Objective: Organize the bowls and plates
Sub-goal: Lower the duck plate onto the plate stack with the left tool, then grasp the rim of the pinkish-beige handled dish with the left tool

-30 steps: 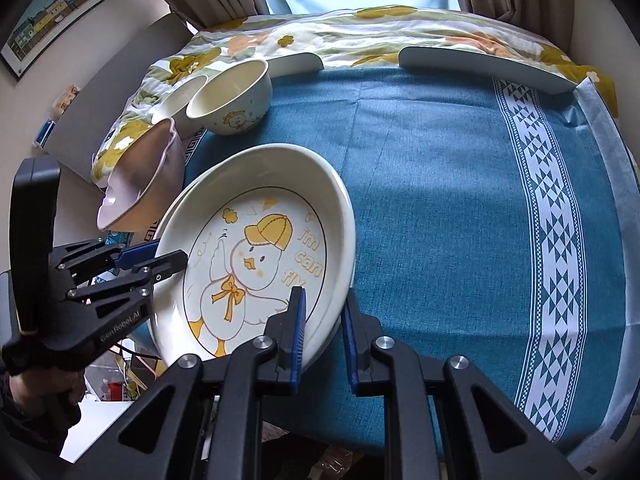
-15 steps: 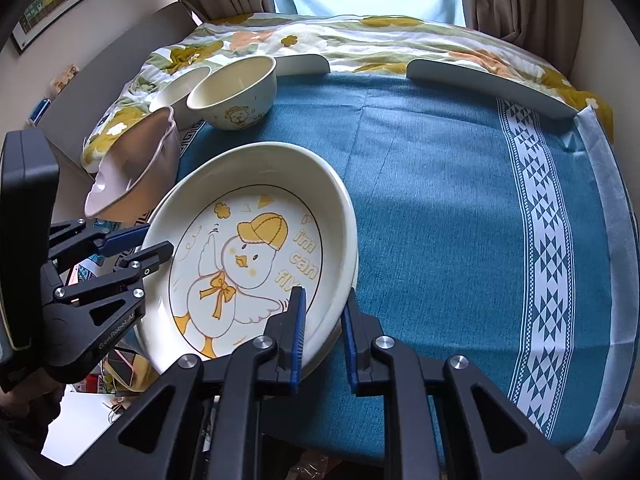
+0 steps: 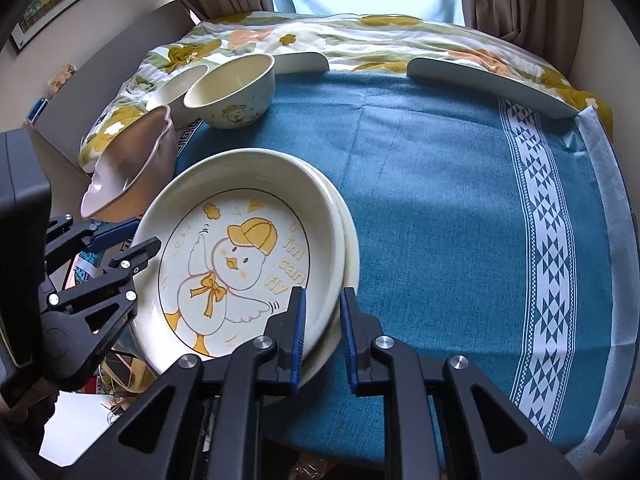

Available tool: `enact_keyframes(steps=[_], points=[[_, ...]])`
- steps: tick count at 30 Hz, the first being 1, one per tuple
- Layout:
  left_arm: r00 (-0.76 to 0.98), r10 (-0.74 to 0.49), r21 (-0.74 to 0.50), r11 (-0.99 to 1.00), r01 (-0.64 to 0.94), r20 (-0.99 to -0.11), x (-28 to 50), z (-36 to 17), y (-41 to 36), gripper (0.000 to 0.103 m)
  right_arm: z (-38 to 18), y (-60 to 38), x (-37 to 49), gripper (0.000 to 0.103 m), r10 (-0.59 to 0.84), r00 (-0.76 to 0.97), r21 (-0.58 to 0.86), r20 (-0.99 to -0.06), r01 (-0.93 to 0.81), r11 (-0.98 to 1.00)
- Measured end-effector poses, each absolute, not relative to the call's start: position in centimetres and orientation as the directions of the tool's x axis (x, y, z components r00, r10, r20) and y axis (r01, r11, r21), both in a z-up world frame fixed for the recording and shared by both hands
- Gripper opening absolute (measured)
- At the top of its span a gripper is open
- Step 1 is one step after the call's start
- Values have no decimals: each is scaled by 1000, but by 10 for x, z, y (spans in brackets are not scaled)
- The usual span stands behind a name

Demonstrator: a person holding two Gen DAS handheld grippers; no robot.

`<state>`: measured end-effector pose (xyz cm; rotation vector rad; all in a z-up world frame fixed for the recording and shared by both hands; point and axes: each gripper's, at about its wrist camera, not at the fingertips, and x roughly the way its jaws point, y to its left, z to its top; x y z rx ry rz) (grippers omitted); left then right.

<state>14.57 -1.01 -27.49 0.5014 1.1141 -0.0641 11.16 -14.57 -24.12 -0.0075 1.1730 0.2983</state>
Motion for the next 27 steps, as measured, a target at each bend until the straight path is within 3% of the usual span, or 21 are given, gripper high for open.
enact_keyframes(steps=[14, 15, 17, 18, 19, 20, 22, 24, 26, 27], points=[[431, 115, 221, 954, 205, -895, 149, -247, 6, 21, -219, -151, 112, 16, 257, 384, 169, -887, -248, 954], [435, 110, 209, 960, 186, -894, 149, -241, 7, 28, -213, -152, 113, 16, 268, 388, 174, -882, -260, 950], [447, 107, 186, 973, 137, -888, 147, -226, 10, 63, -203, -156, 117, 16, 298, 391, 198, -871, -275, 941], [467, 98, 170, 979, 114, -879, 144, -217, 12, 88, -198, -160, 120, 16, 317, 388, 219, -866, -275, 936], [499, 86, 150, 985, 90, -863, 140, -206, 15, 99, -192, -164, 122, 16, 336, 387, 242, -858, -272, 931], [526, 80, 137, 988, 70, -847, 136, -196, 18, 101, -186, -167, 124, 17, 353, 391, 260, -850, -272, 926], [548, 78, 109, 994, 25, -833, 132, -180, 26, 103, -174, -171, 127, 35, 380, 402, 279, -833, -287, 916], [549, 55, 49, 998, -25, -834, 130, -170, 40, 103, -164, -172, 133, 88, 416, 405, 303, -814, -315, 900], [552, 2, -50, 996, -80, -834, 128, -164, 63, 103, -155, -169, 140, 101, 446, 412, 311, -794, -355, 881], [551, -10, -83, 991, -108, -835, 127, -163, 73, 103, -151, -165, 144, 101, 453, 415, 304, -789, -376, 875]])
